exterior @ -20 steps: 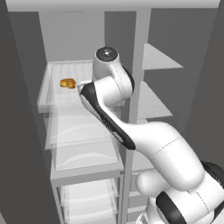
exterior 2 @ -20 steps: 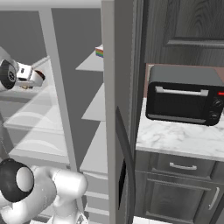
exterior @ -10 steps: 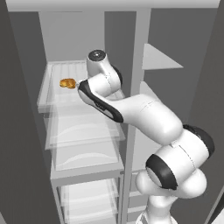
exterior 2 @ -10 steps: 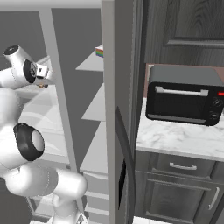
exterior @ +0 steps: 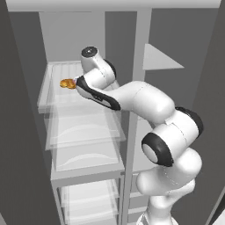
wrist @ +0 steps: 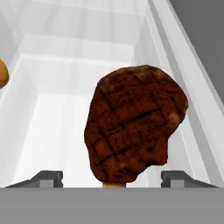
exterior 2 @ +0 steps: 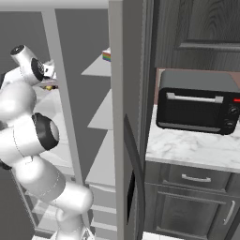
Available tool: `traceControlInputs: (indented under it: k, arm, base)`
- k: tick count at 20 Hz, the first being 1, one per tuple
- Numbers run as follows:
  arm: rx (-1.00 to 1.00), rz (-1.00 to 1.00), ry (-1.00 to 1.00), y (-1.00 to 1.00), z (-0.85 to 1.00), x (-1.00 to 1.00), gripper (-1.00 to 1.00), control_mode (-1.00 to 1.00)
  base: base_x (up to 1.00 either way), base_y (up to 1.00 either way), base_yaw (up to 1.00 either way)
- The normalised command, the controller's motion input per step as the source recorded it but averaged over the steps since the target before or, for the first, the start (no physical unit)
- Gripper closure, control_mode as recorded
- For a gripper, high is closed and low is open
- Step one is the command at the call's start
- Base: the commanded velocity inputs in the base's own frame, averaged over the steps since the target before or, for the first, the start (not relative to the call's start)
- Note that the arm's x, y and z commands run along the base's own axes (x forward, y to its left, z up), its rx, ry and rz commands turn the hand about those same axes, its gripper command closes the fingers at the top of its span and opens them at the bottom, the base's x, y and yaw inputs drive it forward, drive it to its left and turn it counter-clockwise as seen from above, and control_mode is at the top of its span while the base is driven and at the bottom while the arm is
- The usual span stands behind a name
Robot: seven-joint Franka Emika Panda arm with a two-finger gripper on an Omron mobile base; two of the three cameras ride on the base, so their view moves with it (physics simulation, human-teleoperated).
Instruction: Pick up the frozen steak from the freezer, place it on any shelf in the fridge, and close the fridge and freezer doors when done.
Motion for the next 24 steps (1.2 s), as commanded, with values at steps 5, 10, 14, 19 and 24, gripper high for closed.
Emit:
traceControlInputs:
  k: [5,10,14,19,24]
  arm:
    - [0.05,-0.03,0.00,-0.06,0.00,-0.87,-1.00,-1.00]
    - [0.05,-0.03,0.00,-0.09,0.00,-1.00,-1.00,-1.00]
    - [0.05,-0.03,0.00,-0.05,0.00,-1.00,-1.00,-1.00]
    - [0.03,-0.04,0.03,-0.26,-0.20,-1.00,-1.00,-1.00]
    - [0.05,-0.05,-0.05,-1.00,-0.26,-1.00,-1.00,-1.00]
  base:
    - [0.00,0.00,0.00]
    - [0.00,0.00,0.00]
    - [0.00,0.00,0.00]
    - [0.00,0.00,0.00]
    - [0.00,0.00,0.00]
